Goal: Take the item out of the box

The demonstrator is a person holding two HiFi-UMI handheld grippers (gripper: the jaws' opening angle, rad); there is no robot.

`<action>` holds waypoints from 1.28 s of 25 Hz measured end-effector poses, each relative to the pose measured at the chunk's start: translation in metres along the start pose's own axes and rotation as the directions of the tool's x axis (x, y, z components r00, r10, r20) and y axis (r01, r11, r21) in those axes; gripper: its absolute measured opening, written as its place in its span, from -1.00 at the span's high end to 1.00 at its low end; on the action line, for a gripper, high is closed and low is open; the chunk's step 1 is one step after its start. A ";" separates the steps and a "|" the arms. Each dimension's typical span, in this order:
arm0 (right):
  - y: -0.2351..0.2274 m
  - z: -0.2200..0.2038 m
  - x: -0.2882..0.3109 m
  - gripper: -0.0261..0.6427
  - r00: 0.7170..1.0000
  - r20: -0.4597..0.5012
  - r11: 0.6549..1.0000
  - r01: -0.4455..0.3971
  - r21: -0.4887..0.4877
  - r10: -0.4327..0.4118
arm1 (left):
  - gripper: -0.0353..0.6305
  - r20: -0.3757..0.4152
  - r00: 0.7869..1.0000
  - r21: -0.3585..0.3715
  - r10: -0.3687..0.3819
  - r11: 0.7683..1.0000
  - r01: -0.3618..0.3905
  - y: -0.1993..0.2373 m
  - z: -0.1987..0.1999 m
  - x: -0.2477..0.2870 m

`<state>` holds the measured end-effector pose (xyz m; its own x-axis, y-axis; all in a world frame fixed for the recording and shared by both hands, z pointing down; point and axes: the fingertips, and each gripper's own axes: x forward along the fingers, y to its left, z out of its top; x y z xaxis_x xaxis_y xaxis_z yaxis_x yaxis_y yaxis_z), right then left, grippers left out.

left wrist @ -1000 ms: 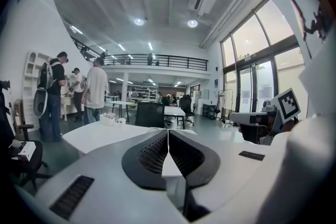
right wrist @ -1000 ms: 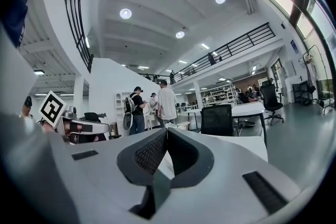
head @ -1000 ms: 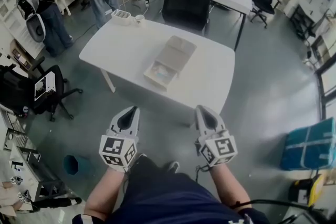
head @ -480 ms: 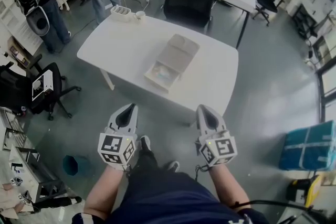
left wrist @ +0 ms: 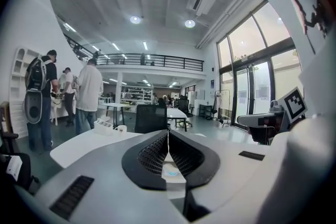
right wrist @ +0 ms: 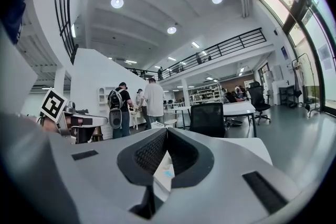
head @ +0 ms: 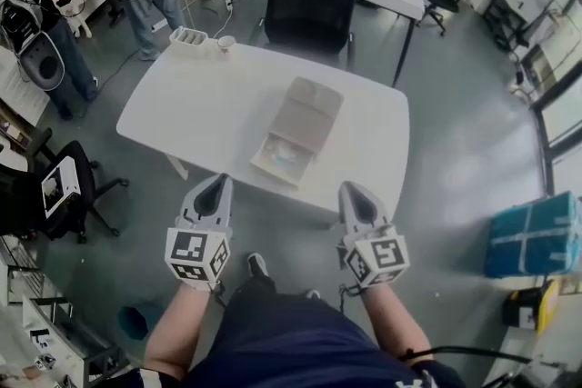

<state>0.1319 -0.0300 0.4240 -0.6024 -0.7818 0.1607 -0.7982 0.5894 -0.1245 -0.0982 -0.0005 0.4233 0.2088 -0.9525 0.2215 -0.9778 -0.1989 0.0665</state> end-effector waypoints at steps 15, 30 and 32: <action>0.024 -0.010 0.091 0.87 0.991 -0.061 0.992 0.121 -0.018 -0.122 | 0.80 -0.007 0.995 -0.035 -0.098 0.995 0.098 0.100 0.001 0.071; -0.006 -0.052 0.185 0.87 0.975 -0.219 1.000 0.020 0.010 -0.017 | 0.80 -0.091 0.993 -0.017 -0.076 0.997 0.074 0.098 -0.004 0.133; -0.008 -0.071 0.200 0.87 0.960 -0.279 1.000 -0.005 0.024 0.011 | 0.80 -0.109 0.992 -0.019 -0.070 0.997 0.068 0.097 -0.009 0.146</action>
<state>0.0177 -0.1769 0.5264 -0.5883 -0.6875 0.4257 -0.7950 0.5880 -0.1491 -0.1624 -0.1571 0.4706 0.2775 -0.9057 0.3206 -0.9607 -0.2591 0.0996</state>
